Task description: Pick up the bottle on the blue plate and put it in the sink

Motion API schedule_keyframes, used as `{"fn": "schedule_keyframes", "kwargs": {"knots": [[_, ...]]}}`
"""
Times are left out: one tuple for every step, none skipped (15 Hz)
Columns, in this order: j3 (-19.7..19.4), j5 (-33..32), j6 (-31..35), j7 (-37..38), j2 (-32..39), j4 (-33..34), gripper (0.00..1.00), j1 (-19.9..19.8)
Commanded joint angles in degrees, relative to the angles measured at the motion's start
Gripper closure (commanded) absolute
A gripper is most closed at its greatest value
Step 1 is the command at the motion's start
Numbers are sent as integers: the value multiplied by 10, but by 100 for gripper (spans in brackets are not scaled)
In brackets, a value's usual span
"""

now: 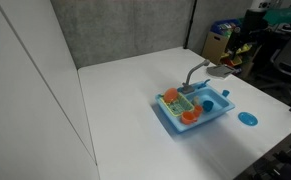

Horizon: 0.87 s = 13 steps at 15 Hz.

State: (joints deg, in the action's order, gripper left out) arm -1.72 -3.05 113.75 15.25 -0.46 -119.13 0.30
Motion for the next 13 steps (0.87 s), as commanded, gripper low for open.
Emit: {"fn": "schedule_keyframes", "kwargs": {"knots": [[7, -4, -66, -28, -37, 26, 0, -3], [8, -3, -78, -39, -47, 31, 0, -3], [9, -3, -85, -52, -57, 34, 0, -3], [8, -1, -91, -68, -66, 37, 0, -3], [8, 1, -89, -89, -76, 36, 0, -3], [7, 0, -84, -102, -85, 34, 0, -4], [7, -3, -76, -109, -92, 32, 0, -4], [7, 0, -78, -117, -96, 32, 0, -4], [6, 1, -78, -124, -100, 33, 0, -4], [6, 6, -81, -129, -103, 34, 0, -4], [5, 10, -80, -136, -104, 32, 0, -4], [10, 2, -74, -113, -96, 32, 0, -4], [10, 2, -74, -116, -98, 32, 0, -4]]}}
